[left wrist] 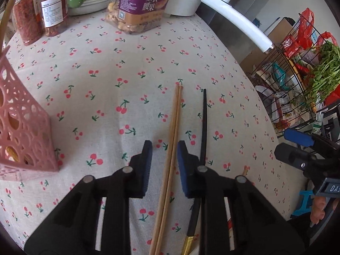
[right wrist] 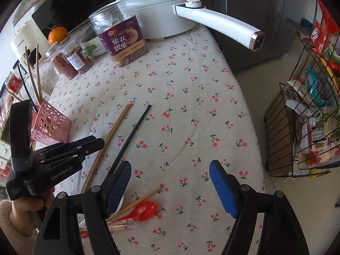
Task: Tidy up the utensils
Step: 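Grasp a pair of wooden chopsticks with the left tool and lift them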
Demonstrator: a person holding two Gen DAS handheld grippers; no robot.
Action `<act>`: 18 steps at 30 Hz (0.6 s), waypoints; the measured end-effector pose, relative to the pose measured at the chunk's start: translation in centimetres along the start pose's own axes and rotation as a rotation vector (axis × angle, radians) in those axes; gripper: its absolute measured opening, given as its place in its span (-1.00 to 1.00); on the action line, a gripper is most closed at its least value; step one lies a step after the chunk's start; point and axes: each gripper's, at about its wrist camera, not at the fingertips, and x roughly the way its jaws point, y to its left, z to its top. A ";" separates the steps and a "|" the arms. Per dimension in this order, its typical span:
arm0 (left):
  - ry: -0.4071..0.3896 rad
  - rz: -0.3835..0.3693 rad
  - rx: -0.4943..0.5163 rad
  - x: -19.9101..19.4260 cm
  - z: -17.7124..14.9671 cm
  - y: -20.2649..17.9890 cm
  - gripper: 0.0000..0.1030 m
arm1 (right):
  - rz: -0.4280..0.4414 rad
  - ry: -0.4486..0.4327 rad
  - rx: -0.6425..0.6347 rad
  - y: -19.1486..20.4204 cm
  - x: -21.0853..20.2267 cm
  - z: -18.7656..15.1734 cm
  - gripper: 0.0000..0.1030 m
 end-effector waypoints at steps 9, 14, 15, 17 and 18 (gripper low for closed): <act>0.036 0.045 0.045 1.2 0.7 -1.7 -0.57 | -0.016 0.027 -0.024 -0.3 1.0 0.0 0.50; 0.019 0.105 0.040 0.7 0.6 -1.2 -0.80 | -0.025 0.032 -0.019 -0.3 1.2 0.0 0.50; 0.004 0.109 0.043 0.2 0.6 -1.0 -0.80 | -0.026 0.032 -0.018 -0.2 1.2 0.0 0.50; -0.026 0.105 0.047 -1.0 0.6 -1.0 -0.80 | -0.028 0.030 -0.019 0.1 1.1 0.2 0.50; -0.041 0.102 0.049 -1.7 0.7 -1.0 -0.80 | -0.028 0.028 -0.022 0.3 1.1 0.2 0.50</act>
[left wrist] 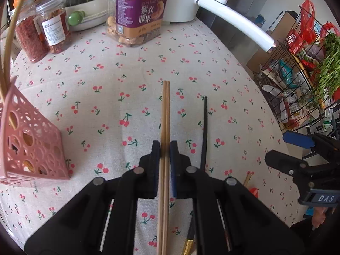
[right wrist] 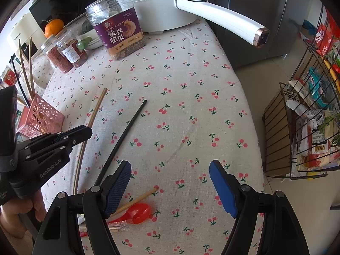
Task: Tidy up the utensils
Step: 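Grasp a pair of wooden chopsticks with the left tool and lift them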
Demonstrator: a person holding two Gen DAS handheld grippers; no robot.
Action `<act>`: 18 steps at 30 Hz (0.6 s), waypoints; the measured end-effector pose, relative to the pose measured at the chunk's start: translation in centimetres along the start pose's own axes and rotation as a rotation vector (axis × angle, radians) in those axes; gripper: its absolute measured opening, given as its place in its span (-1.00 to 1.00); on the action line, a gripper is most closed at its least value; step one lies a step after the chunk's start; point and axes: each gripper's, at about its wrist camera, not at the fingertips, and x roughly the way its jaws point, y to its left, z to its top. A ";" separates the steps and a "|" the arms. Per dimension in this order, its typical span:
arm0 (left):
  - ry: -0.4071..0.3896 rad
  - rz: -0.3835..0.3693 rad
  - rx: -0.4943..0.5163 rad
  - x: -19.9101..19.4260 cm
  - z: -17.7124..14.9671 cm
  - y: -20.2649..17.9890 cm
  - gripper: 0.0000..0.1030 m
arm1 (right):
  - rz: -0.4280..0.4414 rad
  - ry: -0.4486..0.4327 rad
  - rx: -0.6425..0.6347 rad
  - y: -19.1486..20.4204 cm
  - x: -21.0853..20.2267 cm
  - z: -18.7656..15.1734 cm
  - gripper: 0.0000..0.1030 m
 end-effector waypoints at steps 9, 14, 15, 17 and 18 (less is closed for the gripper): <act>-0.132 0.024 0.023 -6.1 -1.0 0.4 -0.80 | -0.005 0.010 -0.026 2.8 1.0 1.0 0.50; -0.196 0.031 0.029 -9.0 -1.5 1.2 -0.81 | -0.019 0.041 -0.037 4.6 2.7 1.6 0.50; -0.203 0.031 0.026 -9.5 -1.6 1.5 -0.81 | -0.022 0.049 -0.037 4.9 3.0 1.7 0.50; -0.214 0.033 0.022 -10.3 -1.9 2.1 -0.81 | -0.026 0.066 -0.039 5.5 3.9 1.9 0.50; -0.218 0.035 0.019 -10.6 -2.0 2.4 -0.81 | -0.027 0.076 -0.040 5.8 4.3 1.9 0.50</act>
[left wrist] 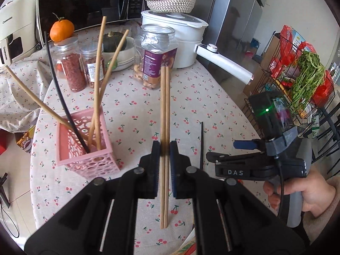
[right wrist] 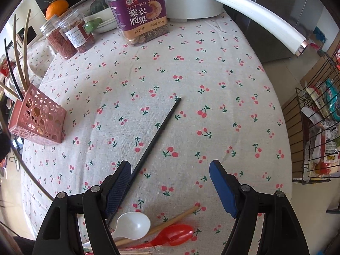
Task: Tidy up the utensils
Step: 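Grasp a pair of wooden chopsticks with the left tool and lift them, then grasp a black chopstick with the right tool while the left tool carries the wooden pair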
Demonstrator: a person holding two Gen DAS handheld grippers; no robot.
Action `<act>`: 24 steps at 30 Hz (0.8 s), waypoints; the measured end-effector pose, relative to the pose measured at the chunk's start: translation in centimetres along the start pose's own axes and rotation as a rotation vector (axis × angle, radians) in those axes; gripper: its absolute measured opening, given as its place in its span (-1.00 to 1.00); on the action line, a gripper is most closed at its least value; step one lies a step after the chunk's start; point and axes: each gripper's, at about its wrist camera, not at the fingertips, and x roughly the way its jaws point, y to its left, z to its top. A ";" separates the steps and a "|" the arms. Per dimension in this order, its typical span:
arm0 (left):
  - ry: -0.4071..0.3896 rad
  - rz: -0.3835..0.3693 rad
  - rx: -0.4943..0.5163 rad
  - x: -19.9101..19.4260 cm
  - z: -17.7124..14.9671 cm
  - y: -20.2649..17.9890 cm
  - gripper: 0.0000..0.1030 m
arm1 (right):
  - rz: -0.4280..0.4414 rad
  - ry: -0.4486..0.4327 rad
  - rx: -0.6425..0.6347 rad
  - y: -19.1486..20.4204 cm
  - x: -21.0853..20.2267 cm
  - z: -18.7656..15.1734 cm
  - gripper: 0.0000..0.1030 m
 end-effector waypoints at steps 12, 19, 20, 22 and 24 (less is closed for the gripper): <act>-0.014 -0.003 -0.037 -2.5 -1.1 3.2 -0.81 | -0.073 0.034 -0.040 4.0 3.1 0.7 0.45; -0.027 -0.002 -0.048 -3.2 -1.2 4.0 -0.81 | -0.059 0.008 -0.068 6.8 2.9 1.0 -0.30; -0.030 -0.001 -0.049 -3.3 -1.2 4.1 -0.81 | -0.054 0.005 -0.073 7.1 2.9 1.1 -0.39; -0.036 0.003 -0.050 -3.5 -1.2 4.2 -0.81 | -0.035 0.002 -0.082 7.7 2.9 1.1 -0.78; -0.044 0.011 -0.048 -3.7 -1.2 4.2 -0.81 | -0.019 0.001 -0.078 8.1 2.9 1.2 -0.81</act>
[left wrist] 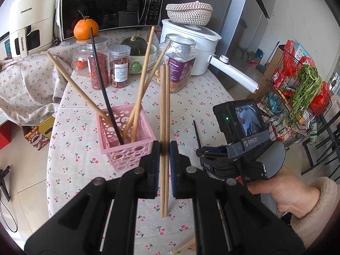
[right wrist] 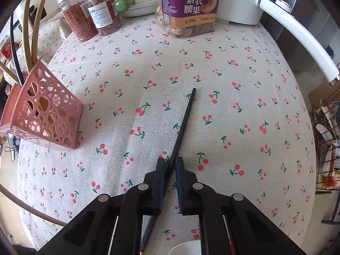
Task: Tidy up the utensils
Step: 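Grasp a black chopstick with the right tool while the left tool carries the wooden pair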
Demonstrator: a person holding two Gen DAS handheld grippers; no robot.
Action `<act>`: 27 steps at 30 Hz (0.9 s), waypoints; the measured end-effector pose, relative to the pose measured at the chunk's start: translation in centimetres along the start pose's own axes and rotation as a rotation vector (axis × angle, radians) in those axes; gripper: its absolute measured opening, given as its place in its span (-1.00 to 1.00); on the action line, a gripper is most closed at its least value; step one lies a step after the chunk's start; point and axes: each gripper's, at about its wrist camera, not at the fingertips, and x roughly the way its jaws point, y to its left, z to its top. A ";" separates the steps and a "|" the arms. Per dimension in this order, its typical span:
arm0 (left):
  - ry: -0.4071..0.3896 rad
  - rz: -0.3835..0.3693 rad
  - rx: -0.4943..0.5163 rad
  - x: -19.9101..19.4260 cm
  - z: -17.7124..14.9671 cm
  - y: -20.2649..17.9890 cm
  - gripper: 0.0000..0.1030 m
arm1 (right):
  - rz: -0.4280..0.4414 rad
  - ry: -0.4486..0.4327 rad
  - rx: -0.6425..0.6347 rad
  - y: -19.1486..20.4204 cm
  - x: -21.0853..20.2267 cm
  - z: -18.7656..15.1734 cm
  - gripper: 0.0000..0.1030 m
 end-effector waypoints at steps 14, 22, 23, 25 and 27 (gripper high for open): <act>-0.116 0.012 -0.009 -3.2 1.1 0.7 -0.82 | 0.108 -0.220 0.024 -0.7 -7.7 -0.7 -0.87; -0.208 0.030 0.002 -5.3 1.7 0.5 -0.82 | 0.089 -0.403 -0.027 0.1 -13.5 -2.1 -0.88; -0.220 0.032 0.003 -5.6 1.7 0.5 -0.82 | 0.092 -0.421 -0.031 0.1 -14.2 -2.3 -0.88; -0.246 0.036 0.002 -6.2 1.8 0.5 -0.82 | 0.102 -0.454 -0.038 0.2 -15.2 -2.3 -0.89; -0.274 0.038 -0.001 -6.7 1.9 0.5 -0.82 | 0.099 -0.494 -0.054 0.7 -16.2 -2.5 -0.89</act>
